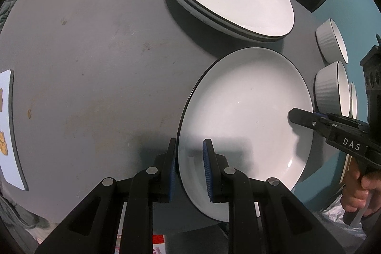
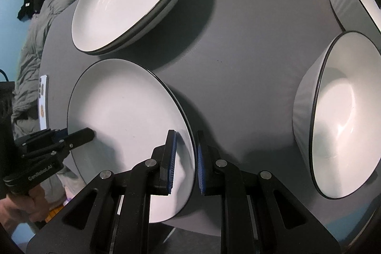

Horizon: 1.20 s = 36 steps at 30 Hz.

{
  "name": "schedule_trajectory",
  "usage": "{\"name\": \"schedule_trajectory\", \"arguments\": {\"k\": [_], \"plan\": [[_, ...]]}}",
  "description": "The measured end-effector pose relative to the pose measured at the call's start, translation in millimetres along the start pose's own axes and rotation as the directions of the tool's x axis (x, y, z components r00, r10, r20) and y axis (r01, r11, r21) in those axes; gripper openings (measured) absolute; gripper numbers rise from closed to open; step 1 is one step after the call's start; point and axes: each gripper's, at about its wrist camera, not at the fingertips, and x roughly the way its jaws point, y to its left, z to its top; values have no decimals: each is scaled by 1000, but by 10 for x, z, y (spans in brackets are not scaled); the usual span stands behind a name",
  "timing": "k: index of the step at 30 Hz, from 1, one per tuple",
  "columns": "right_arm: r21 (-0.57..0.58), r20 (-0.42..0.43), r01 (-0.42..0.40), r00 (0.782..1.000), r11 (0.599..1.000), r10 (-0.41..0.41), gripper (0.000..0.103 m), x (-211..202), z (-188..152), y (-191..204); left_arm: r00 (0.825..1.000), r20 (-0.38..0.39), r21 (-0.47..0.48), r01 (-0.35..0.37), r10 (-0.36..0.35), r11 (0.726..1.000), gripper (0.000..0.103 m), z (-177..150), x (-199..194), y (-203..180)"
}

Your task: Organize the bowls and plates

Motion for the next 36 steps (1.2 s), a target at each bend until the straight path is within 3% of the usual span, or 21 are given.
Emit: {"name": "schedule_trajectory", "arguments": {"k": [17, 36], "plan": [[-21, -19, -22, 1000, 1000, 22, 19, 17, 22, -98, 1000, -10, 36, -6, 6, 999, 24, 76, 59, -176], [-48, -30, -19, 999, 999, 17, 18, -205, 11, 90, 1000, -16, -33, 26, -26, 999, 22, 104, -197, -89]]}}
